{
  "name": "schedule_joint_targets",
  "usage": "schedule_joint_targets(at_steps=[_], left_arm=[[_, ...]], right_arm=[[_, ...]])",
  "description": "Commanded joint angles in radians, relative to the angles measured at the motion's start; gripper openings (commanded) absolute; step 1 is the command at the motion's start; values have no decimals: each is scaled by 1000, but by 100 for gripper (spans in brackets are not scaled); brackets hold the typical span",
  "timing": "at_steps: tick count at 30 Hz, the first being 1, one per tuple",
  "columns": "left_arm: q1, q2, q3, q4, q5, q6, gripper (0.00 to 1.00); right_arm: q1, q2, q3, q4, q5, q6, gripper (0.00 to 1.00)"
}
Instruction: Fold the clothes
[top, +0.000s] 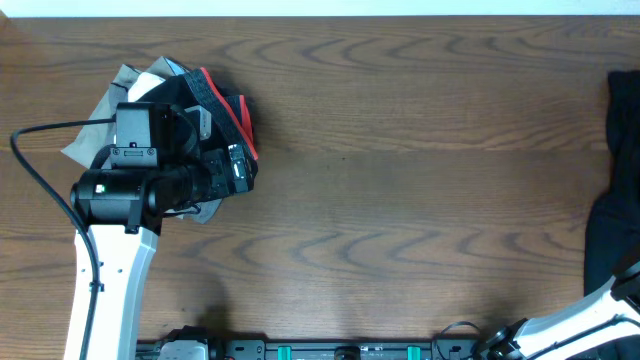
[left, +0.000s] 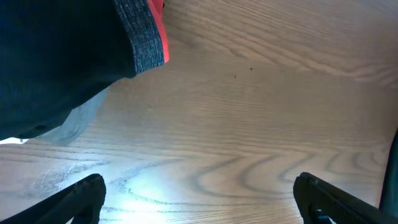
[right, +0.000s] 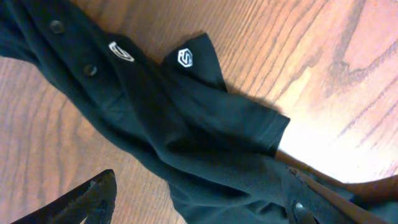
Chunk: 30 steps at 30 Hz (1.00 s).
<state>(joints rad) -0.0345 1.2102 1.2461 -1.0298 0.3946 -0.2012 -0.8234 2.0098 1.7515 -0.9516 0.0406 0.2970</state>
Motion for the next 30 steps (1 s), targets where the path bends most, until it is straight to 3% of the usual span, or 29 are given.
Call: schedule_joint_targets(at_steps=[1, 3, 8, 11, 23, 30], left_arm=[[0, -2, 16, -6, 13, 24, 98], [0, -2, 17, -10, 13, 24, 98], [0, -2, 17, -12, 13, 24, 98], [0, -2, 17, -12, 13, 24, 98], [0, -2, 17, -38, 13, 25, 98], [0, -2, 17, -20, 13, 25, 98]], right_arm=[[7, 71, 11, -5, -44, 17, 80], [18, 98, 11, -2, -101, 5, 75], [79, 123, 11, 10, -189, -74, 22], [129, 120, 12, 10, -232, -95, 4], [423, 114, 12, 237, -825, -141, 1], [695, 114, 12, 260, -825, -251, 1]])
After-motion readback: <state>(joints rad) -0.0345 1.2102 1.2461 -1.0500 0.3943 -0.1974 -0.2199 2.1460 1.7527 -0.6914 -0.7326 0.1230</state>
